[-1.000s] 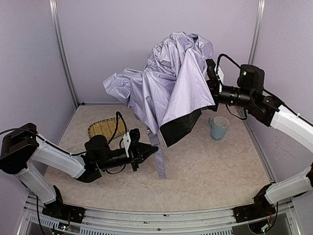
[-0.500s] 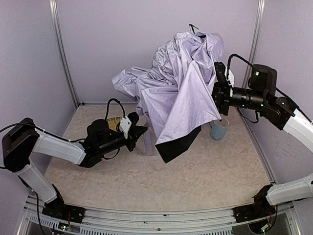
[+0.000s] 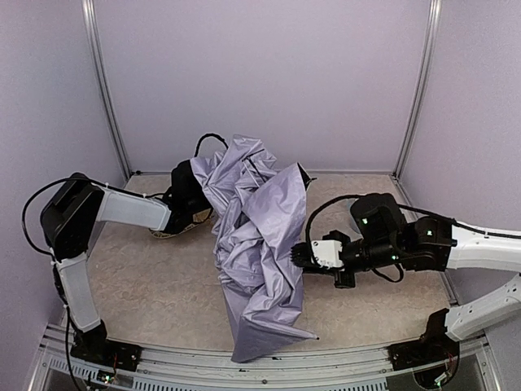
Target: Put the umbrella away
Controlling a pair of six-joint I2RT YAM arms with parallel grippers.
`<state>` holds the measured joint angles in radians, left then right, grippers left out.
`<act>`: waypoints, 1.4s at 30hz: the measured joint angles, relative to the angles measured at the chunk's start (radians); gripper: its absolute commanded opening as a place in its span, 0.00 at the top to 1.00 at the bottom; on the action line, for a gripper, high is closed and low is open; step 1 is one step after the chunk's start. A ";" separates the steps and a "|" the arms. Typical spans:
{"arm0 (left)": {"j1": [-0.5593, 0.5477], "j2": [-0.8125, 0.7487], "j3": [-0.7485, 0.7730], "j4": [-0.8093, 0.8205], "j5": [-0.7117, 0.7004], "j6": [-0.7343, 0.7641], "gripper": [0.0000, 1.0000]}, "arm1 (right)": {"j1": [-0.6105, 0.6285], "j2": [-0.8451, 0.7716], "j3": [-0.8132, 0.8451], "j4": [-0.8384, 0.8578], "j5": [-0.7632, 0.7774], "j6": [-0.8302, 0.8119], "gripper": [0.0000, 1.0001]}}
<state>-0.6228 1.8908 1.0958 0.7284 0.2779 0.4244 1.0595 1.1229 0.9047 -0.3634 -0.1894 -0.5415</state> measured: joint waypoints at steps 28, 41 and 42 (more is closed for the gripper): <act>0.063 0.283 0.322 -0.150 -0.254 -0.076 0.15 | 0.002 0.562 -0.062 0.188 0.092 0.011 1.00; 0.161 0.155 0.482 -0.208 -0.353 -0.316 0.01 | -0.071 0.562 -0.051 0.140 -0.013 0.068 1.00; 0.159 0.106 0.432 -0.201 -0.342 -0.319 0.03 | -0.075 0.562 -0.050 0.136 -0.019 0.072 1.00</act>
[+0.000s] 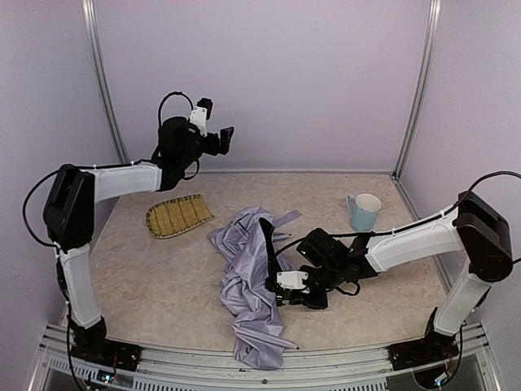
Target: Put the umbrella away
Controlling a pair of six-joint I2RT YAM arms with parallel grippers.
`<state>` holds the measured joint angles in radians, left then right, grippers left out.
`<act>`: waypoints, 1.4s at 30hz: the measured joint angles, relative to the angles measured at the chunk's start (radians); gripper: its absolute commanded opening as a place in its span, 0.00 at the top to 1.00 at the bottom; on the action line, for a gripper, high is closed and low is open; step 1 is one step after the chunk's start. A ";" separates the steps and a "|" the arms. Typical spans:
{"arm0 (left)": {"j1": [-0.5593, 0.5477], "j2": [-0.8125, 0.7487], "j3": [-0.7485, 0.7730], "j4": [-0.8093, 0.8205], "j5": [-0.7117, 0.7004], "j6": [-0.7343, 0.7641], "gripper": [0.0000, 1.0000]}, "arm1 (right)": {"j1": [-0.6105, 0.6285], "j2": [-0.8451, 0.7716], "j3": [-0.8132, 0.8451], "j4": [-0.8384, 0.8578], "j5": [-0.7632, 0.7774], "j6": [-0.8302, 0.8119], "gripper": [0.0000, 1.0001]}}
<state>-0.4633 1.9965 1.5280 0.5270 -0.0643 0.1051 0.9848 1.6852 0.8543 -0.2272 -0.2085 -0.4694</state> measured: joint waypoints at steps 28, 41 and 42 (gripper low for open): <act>-0.760 -0.806 -0.990 -0.261 0.174 0.288 0.03 | -0.137 0.083 0.117 -0.132 -0.242 0.146 1.00; -0.750 -0.499 -1.031 -0.076 0.051 0.455 0.66 | -0.143 0.121 0.142 -0.158 -0.304 0.146 1.00; -0.750 -0.487 -1.032 -0.049 0.021 0.465 0.82 | -0.143 0.121 0.143 -0.160 -0.311 0.146 0.96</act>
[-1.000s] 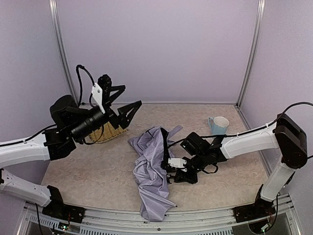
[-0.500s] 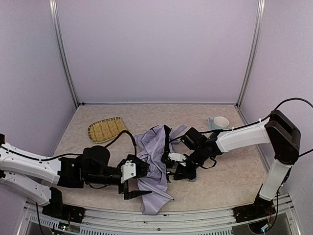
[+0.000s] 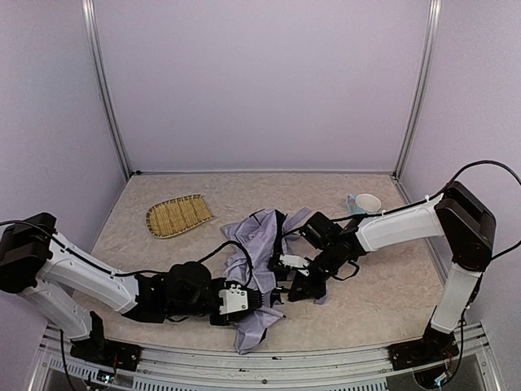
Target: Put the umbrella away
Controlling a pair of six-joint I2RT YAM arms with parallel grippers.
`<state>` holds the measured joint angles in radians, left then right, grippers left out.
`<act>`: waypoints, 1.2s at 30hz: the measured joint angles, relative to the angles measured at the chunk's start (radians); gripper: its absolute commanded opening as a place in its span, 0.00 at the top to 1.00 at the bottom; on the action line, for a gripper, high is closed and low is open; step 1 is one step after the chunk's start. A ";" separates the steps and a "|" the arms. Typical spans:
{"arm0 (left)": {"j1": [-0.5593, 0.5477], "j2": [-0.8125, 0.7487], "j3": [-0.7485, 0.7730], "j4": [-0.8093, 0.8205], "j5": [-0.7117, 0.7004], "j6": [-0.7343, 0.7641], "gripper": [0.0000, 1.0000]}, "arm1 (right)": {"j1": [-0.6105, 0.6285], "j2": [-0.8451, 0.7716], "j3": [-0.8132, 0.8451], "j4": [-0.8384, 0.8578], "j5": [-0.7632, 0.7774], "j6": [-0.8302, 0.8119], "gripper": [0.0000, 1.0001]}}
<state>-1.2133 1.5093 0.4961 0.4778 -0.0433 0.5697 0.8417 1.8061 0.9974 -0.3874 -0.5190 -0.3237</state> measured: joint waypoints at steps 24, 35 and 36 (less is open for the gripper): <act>0.054 -0.157 0.018 0.119 0.088 -0.082 1.00 | -0.065 -0.258 0.036 0.226 0.072 0.224 0.26; 0.200 -0.056 0.235 0.136 0.181 -0.179 1.00 | -0.127 0.240 0.220 0.355 -0.112 0.329 0.46; 0.220 -0.027 0.259 0.138 0.182 -0.192 1.00 | -0.129 0.256 0.220 0.358 -0.138 0.337 0.45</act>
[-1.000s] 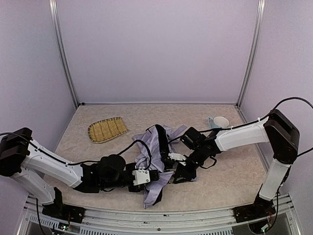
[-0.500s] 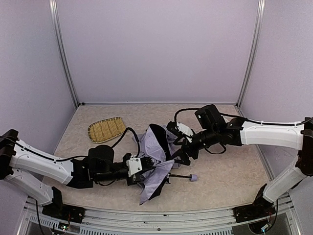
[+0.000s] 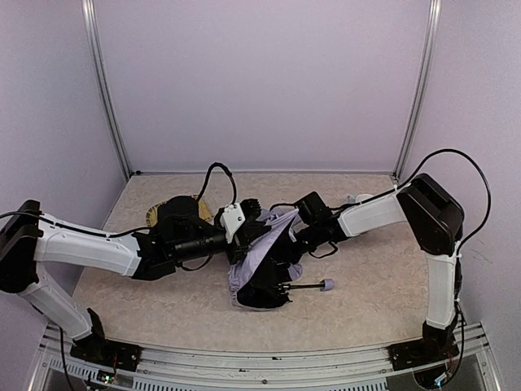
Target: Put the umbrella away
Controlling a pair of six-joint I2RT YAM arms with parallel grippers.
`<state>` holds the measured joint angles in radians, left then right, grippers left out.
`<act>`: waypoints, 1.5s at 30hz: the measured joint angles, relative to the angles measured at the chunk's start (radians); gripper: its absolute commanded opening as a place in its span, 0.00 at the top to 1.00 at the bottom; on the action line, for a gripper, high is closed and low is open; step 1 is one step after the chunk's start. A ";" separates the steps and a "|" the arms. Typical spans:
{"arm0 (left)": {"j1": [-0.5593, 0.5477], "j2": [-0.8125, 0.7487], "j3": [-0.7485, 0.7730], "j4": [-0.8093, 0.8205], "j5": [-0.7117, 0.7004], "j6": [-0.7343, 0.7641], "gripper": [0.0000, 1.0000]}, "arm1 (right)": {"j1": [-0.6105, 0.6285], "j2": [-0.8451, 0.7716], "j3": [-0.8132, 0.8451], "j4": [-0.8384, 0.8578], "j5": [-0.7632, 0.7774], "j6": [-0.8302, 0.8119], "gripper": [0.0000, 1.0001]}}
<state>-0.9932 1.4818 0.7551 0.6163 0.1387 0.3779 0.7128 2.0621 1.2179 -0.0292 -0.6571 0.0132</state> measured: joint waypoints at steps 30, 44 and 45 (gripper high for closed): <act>-0.083 -0.381 -0.103 -0.203 -0.003 -0.197 0.34 | -0.018 -0.679 -0.396 -0.336 0.605 0.370 0.38; 0.070 -0.097 -0.188 -0.507 -0.197 -0.554 0.41 | -0.018 -0.735 -0.539 -0.333 0.462 0.492 0.29; 0.070 -0.070 -0.190 -0.493 -0.183 -0.555 0.41 | -0.018 -0.735 -0.557 -0.317 0.446 0.502 0.31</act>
<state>-0.9234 1.4120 0.5655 0.1230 -0.0444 -0.1776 0.6952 1.3266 0.6613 -0.3462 -0.2115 0.5156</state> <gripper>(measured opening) 0.586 0.719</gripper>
